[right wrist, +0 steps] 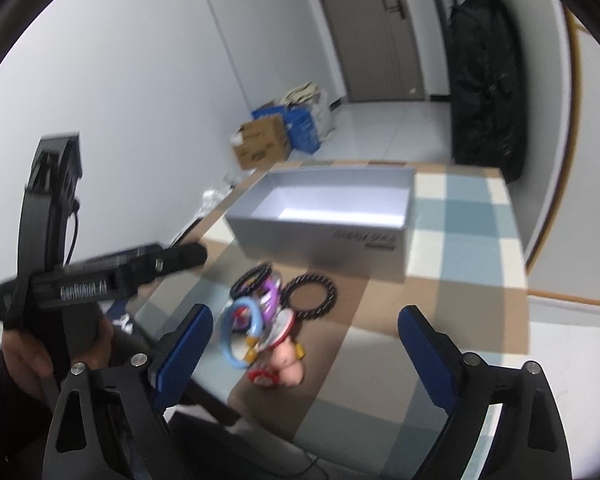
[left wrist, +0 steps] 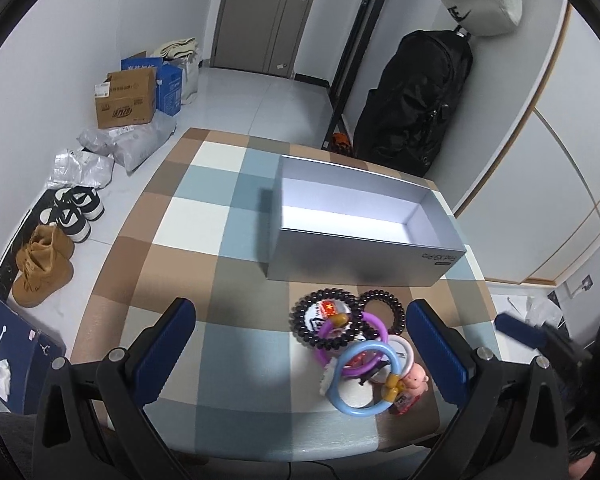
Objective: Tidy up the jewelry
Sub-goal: 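Move both tools down toward the jewelry pile beside the silver box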
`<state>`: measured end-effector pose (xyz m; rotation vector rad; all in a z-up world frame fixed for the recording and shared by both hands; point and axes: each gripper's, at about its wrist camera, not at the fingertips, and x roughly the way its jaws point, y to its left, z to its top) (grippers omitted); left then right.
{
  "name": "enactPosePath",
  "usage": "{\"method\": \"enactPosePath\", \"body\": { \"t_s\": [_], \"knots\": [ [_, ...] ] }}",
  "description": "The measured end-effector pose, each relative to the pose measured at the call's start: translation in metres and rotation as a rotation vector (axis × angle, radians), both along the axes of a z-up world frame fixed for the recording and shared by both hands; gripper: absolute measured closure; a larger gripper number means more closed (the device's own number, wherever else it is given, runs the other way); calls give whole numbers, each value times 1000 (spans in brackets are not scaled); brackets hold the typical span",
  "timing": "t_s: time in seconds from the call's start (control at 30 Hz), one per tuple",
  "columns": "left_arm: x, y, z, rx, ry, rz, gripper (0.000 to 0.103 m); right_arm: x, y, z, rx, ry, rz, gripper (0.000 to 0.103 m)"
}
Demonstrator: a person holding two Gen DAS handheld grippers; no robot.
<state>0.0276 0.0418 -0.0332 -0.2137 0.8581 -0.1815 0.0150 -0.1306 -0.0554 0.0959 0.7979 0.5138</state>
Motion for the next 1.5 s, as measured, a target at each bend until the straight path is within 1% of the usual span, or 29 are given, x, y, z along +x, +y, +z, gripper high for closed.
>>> {"method": "enactPosePath", "body": {
  "t_s": [0.07,0.13,0.2,0.23,0.27,0.3,0.37,0.4,0.5,0.57,0.7,0.8,0.87,0.93,0.97,1.07,1.13,1.2,1.27,1.37,1.5],
  "knots": [
    [1,3,-1,-2,4,5,1,-2,6,-4,-8,21,40,17],
    [1,7,-2,-12,14,10,1,-4,13,-9,-26,40,76,20],
    [1,11,-5,-17,27,14,1,-4,16,-13,-33,53,95,24],
    [1,13,-6,-25,36,14,1,-4,17,-15,-33,66,101,29],
    [1,14,-7,-33,43,11,1,-3,17,-17,-31,77,104,32],
    [0,16,-8,-40,51,4,1,-1,17,-20,-27,97,105,33],
    [-2,16,-10,-52,68,-17,1,3,17,-26,-26,129,107,43],
    [-4,16,-13,-65,83,-33,1,4,18,-28,-23,147,116,45],
    [-6,13,-19,-94,129,-75,1,6,20,-32,-25,171,135,45],
    [-6,10,-22,-110,153,-96,1,5,22,-33,-30,169,146,45],
    [-3,2,-25,-161,192,-135,6,4,21,-33,-37,170,141,45],
    [-5,-8,-28,-155,208,-160,7,6,19,-35,-53,173,118,45],
    [-6,-19,-28,-122,200,-180,7,10,17,-36,-50,173,104,45],
    [-9,-28,-27,-61,181,-185,11,10,12,-34,-47,161,85,45],
    [-9,-31,-28,-47,177,-184,15,9,10,-32,-54,153,73,45],
    [-6,-37,-32,-25,200,-178,17,7,5,-28,-107,105,22,45],
    [-4,-38,-37,-18,222,-177,28,7,1,-28,-112,102,10,45],
    [-2,-39,-41,-26,245,-183,43,7,-6,-26,-106,104,-7,45],
    [-3,-40,-41,-15,238,-186,50,8,-11,-25,-87,104,-16,45],
    [-3,-38,-41,-33,234,-188,50,7,-15,-22,-68,98,-25,45],
    [-5,-33,-38,-78,231,-192,50,7,-13,-21,-57,101,-18,45]
  ]
}}
